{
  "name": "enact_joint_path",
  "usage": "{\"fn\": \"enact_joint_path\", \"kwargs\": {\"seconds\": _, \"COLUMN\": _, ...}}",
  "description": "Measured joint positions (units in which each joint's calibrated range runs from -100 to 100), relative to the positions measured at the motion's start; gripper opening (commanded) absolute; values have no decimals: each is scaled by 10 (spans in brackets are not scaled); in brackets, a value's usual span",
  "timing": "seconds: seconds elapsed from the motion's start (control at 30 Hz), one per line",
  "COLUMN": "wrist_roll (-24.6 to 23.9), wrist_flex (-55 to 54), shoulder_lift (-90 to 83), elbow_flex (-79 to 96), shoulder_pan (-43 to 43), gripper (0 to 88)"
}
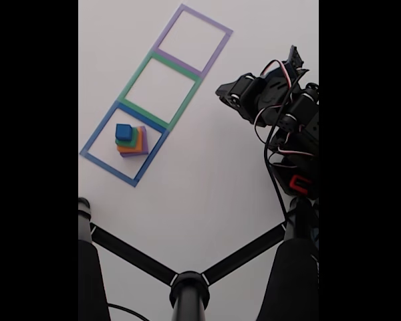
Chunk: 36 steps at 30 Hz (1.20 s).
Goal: Tower of hanoi
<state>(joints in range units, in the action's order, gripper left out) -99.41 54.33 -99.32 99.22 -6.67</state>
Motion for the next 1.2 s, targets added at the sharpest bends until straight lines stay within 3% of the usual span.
{"fn": "enact_joint_path", "kwargs": {"seconds": 0.4, "wrist_roll": 22, "wrist_flex": 0, "shoulder_lift": 0, "elbow_flex": 1, "shoulder_pan": -1, "gripper": 9}}
{"fn": "enact_joint_path", "kwargs": {"seconds": 0.57, "wrist_roll": 2, "wrist_flex": 0, "shoulder_lift": 0, "elbow_flex": 1, "shoulder_pan": 1, "gripper": 8}}
{"fn": "enact_joint_path", "kwargs": {"seconds": 1.2, "wrist_roll": 2, "wrist_flex": 0, "shoulder_lift": 0, "elbow_flex": 1, "shoulder_pan": 5, "gripper": 8}}
